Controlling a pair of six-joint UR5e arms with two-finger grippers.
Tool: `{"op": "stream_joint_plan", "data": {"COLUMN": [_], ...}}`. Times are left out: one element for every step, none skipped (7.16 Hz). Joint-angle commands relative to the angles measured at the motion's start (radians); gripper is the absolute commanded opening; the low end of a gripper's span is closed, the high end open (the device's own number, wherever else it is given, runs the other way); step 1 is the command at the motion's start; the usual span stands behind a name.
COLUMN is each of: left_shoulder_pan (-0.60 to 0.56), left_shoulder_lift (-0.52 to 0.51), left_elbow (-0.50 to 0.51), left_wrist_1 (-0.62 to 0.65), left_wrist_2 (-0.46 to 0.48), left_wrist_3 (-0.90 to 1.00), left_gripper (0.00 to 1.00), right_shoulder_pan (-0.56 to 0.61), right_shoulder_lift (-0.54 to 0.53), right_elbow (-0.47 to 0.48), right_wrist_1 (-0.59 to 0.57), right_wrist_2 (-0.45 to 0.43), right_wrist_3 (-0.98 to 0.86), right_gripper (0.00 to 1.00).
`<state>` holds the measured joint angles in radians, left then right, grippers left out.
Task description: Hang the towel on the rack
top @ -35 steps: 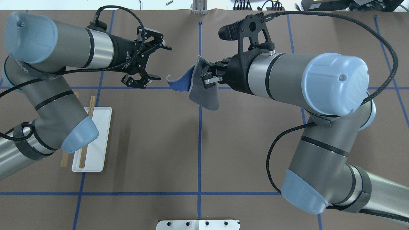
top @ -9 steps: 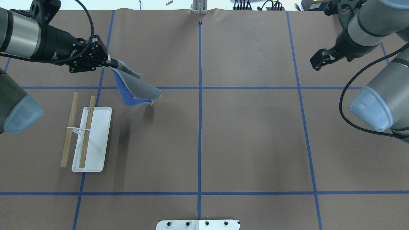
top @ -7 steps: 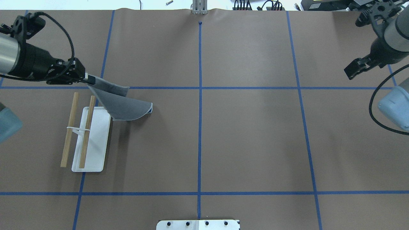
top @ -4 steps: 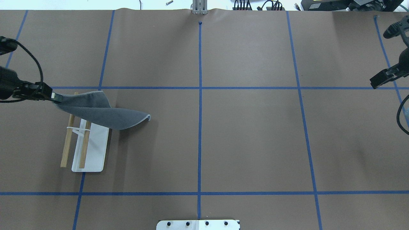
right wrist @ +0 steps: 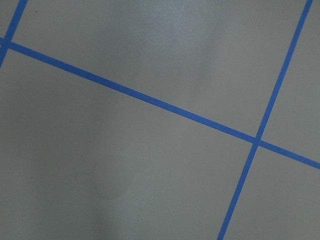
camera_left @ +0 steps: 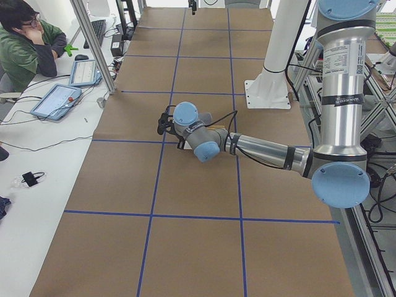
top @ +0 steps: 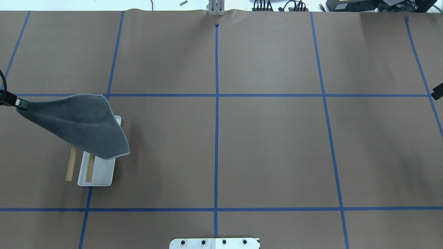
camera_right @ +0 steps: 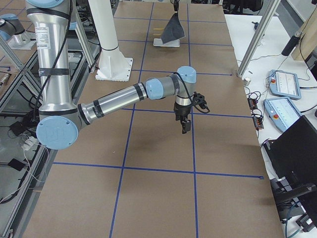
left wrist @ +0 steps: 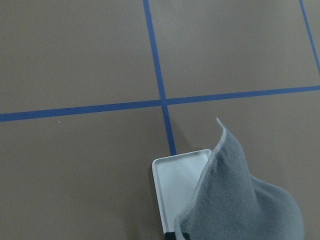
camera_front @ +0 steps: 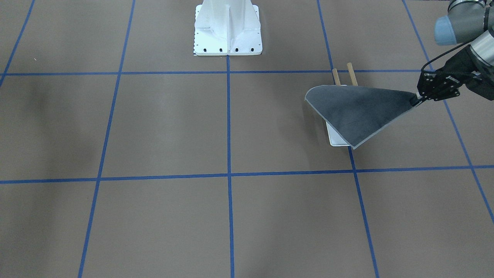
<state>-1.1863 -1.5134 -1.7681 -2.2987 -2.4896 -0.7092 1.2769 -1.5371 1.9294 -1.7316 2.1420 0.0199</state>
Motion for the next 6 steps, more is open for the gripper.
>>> {"op": "stream_joint_plan", "data": {"left_shoulder_pan": [-0.013, -0.013, -0.013, -0.051, -0.052, -0.047], "left_shoulder_lift": [0.009, 0.007, 0.004, 0.001, 0.001, 0.001], "left_elbow": [0.05, 0.047, 0.05, 0.055, 0.056, 0.058], "left_wrist_1": [-0.002, -0.016, -0.018, -0.01, -0.01, 0.033], "left_wrist_2": [0.006, 0.012, 0.014, 0.029, 0.081, 0.134], "left_wrist_3": [0.077, 0.073, 0.076, 0.08, 0.089, 0.17], "left_gripper": [0.01, 0.97, 0.98, 0.99, 0.99, 0.99], "right_shoulder_pan": [0.006, 0.006, 0.006, 0.01, 0.024, 0.036], "right_shoulder_lift": [-0.003, -0.003, -0.004, -0.023, -0.038, -0.058], "right_elbow": [-0.01, -0.01, -0.012, -0.01, -0.01, -0.012], "right_wrist_1": [0.001, 0.0, 0.0, 0.0, 0.0, 0.0], "right_wrist_2": [0.003, 0.003, 0.004, 0.004, 0.004, 0.003], "right_wrist_3": [-0.008, -0.008, -0.006, -0.006, -0.005, -0.002], "right_gripper": [1.0, 1.0, 1.0, 1.0, 1.0, 1.0]}}
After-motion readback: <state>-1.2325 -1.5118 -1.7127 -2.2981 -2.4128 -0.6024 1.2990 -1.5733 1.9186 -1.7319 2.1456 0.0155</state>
